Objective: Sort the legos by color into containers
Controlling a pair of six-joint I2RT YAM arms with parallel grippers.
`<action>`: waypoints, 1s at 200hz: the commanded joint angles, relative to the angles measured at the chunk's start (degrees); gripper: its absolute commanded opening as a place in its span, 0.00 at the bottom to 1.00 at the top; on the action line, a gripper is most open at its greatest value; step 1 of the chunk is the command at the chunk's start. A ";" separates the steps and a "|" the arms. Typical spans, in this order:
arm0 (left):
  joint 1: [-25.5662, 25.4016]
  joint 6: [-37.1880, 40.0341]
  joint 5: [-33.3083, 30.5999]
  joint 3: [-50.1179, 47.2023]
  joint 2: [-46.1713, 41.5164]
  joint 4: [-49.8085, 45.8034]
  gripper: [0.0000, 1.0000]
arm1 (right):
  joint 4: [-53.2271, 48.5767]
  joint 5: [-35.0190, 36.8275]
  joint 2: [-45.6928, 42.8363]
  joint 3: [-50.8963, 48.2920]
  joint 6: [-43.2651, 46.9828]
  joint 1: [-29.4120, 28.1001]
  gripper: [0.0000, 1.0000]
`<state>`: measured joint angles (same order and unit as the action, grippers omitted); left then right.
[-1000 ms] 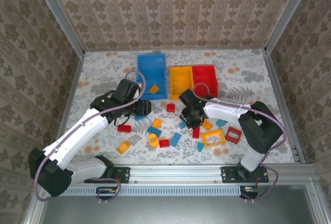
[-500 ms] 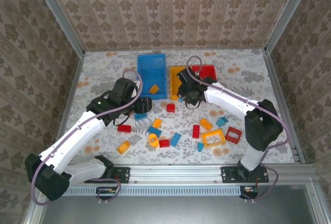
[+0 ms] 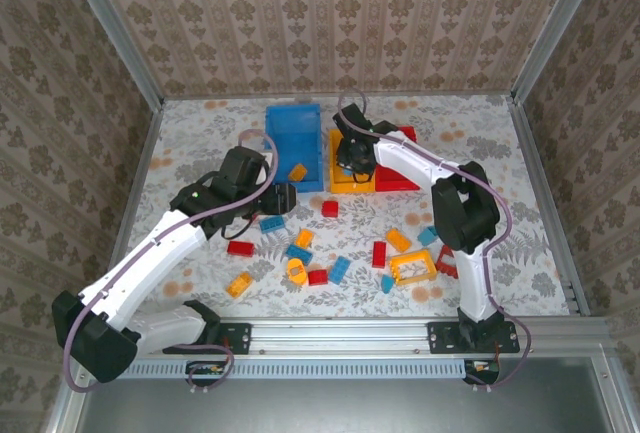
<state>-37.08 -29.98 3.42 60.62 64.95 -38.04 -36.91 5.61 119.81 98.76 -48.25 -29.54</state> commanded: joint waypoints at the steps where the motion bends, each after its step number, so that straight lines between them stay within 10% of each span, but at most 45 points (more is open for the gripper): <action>1: 0.25 -0.86 -0.21 1.50 0.62 0.60 0.55 | -3.19 -0.16 0.60 2.05 1.44 0.16 0.12; 113: 0.10 -0.35 2.68 1.94 3.20 3.21 0.55 | -1.95 3.97 -15.06 -7.40 8.08 8.01 0.09; 200: -1.15 0.67 6.68 4.59 7.12 6.05 0.55 | -1.27 -4.99 -6.71 -10.44 14.03 15.00 0.19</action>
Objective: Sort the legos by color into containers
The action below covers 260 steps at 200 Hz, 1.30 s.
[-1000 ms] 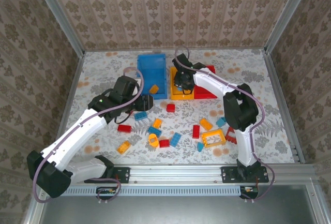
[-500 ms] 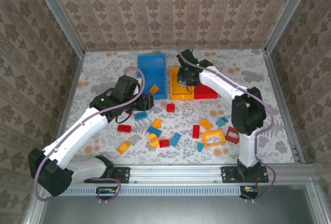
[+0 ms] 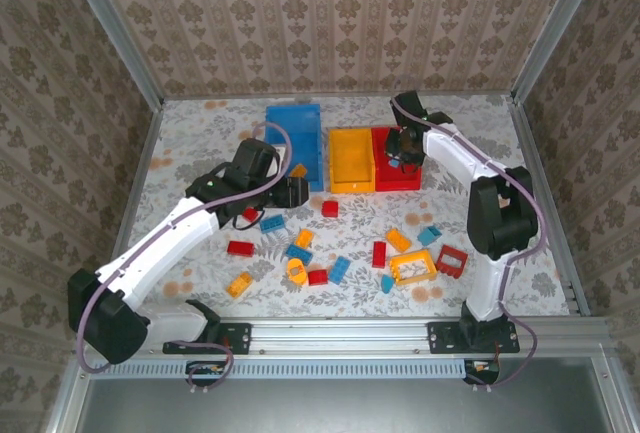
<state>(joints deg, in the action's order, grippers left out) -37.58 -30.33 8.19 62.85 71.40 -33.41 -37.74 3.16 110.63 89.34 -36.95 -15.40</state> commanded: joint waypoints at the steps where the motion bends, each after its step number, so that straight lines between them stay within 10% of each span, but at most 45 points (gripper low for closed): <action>1: -0.69 1.00 1.92 2.41 0.67 1.42 0.55 | -0.42 -2.54 2.48 -0.97 2.79 0.88 0.20; 115: -1.17 2.08 2.55 2.80 1.84 1.01 0.55 | -7.78 -1.18 -4.20 3.56 3.90 1.57 0.48; 211: 4.23 -2.26 -6.50 -7.78 -13.94 -6.53 0.60 | 10.52 -1.45 -9.47 -15.79 -2.43 -24.78 0.95; 260: 7.23 -3.78 -5.57 -11.62 -19.92 -8.16 0.64 | 12.13 -0.23 -0.15 -12.57 -5.39 -25.34 0.93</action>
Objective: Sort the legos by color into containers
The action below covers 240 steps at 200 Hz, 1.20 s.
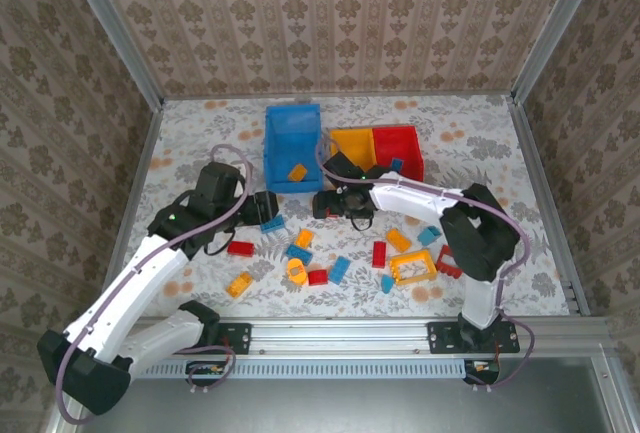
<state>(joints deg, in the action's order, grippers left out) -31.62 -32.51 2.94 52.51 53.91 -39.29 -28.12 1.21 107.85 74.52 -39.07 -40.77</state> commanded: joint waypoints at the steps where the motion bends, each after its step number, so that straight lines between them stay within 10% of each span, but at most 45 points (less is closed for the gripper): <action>1: 1.28 -1.64 -0.31 -1.32 -2.42 -2.28 0.64 | 2.62 1.79 2.76 2.27 -3.28 0.06 0.92; 141: 1.89 -1.77 2.30 -2.07 -2.32 -1.06 0.62 | 5.83 2.91 3.18 2.40 -2.53 0.34 0.37; 190: 1.82 -1.70 4.09 0.95 0.08 1.40 0.62 | 0.62 4.54 -8.93 -2.37 -2.42 3.40 0.34; 240: 1.14 -2.12 4.73 4.88 6.43 5.57 0.62 | -2.30 3.24 0.79 9.31 0.50 10.23 0.34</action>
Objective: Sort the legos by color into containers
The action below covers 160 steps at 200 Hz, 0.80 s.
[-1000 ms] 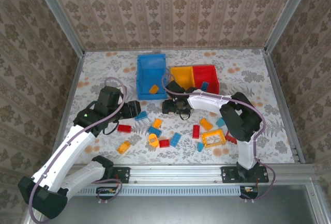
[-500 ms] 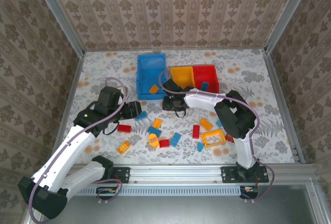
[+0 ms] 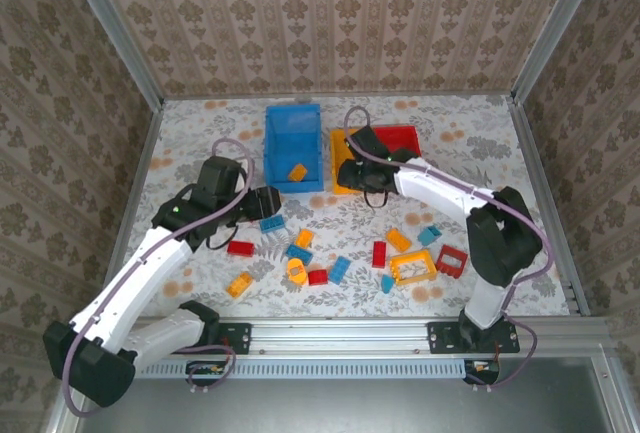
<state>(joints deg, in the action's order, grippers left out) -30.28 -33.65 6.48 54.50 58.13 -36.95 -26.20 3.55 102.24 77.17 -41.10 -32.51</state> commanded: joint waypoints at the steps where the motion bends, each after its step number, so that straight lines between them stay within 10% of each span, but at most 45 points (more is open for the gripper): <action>1: -0.20 -0.94 1.18 2.94 2.27 3.26 0.62 | -4.26 0.92 6.67 7.11 2.57 2.08 0.34; 73: -0.92 0.16 1.95 3.56 5.61 3.86 0.62 | -11.02 -0.11 16.92 17.52 3.90 4.19 0.47; 160: -3.82 7.63 6.95 6.18 10.75 4.14 0.61 | -12.73 -0.36 6.44 18.93 2.61 3.47 0.57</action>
<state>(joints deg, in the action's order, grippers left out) -32.62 -30.76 9.87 57.06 66.98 -33.85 -36.18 3.38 116.18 93.69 -37.71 -28.64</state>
